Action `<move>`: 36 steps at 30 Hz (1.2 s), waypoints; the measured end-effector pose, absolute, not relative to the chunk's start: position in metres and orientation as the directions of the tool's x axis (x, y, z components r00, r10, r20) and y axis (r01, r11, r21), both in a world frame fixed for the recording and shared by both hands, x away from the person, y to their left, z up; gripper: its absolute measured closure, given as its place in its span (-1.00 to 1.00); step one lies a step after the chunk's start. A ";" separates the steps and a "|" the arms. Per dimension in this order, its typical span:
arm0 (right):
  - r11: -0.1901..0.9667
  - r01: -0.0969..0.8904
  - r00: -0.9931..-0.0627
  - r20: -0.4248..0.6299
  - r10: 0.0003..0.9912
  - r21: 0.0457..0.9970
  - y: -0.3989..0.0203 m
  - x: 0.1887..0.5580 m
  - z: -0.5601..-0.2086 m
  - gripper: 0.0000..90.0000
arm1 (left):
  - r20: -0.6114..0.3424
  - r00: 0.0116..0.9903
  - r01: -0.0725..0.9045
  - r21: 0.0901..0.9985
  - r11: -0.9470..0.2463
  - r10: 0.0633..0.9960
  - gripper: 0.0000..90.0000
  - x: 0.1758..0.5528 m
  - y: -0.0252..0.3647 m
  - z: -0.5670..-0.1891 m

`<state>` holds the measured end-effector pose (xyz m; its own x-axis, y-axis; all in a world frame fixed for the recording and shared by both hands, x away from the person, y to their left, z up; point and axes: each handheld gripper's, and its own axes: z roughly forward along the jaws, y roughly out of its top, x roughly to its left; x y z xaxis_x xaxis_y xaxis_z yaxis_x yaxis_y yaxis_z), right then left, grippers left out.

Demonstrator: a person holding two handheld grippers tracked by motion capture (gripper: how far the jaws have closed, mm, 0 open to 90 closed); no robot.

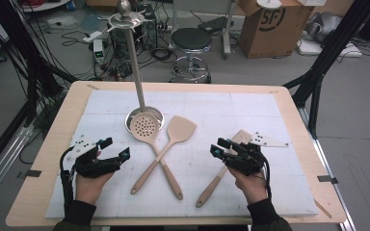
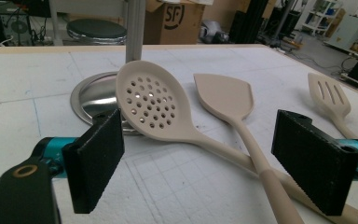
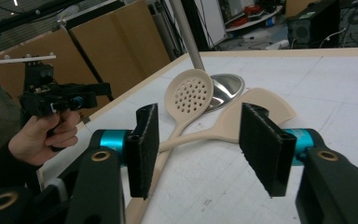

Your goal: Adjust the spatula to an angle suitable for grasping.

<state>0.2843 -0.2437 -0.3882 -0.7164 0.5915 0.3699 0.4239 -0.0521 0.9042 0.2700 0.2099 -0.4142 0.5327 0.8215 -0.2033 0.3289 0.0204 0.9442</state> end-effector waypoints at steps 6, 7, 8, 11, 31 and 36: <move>-0.037 0.433 -0.720 0.371 0.587 0.900 -0.236 0.286 -0.389 0.42 | -0.203 0.532 0.320 0.947 0.026 0.822 -0.61 0.274 0.211 -0.415; -0.032 0.437 -0.722 0.372 0.583 0.899 -0.235 0.286 -0.389 0.43 | -0.204 0.526 0.315 0.949 0.034 0.826 -0.60 0.276 0.210 -0.415; -0.027 0.443 -0.723 0.375 0.581 0.896 -0.234 0.285 -0.388 0.47 | -0.199 0.522 0.308 0.951 0.035 0.829 -0.60 0.278 0.209 -0.415; -0.022 0.447 -0.734 0.381 0.563 0.894 -0.232 0.286 -0.389 0.66 | -0.177 0.517 0.304 0.952 0.014 0.837 -0.59 0.281 0.205 -0.415; 0.150 0.543 -0.811 0.470 0.348 0.826 -0.156 0.287 -0.409 0.98 | -0.182 0.520 0.313 0.950 0.012 0.835 -0.58 0.273 0.208 -0.419; 0.222 0.558 -0.817 0.482 0.317 0.800 -0.131 0.286 -0.416 0.98 | -0.190 0.525 0.316 0.949 0.018 0.830 -0.57 0.273 0.208 -0.420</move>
<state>0.2856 -0.1314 -0.4165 -0.8168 0.3175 0.4817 0.5579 0.2222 0.7996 0.2733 0.2076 -0.4199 0.5250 0.8296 -0.1902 0.3156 0.0178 0.9487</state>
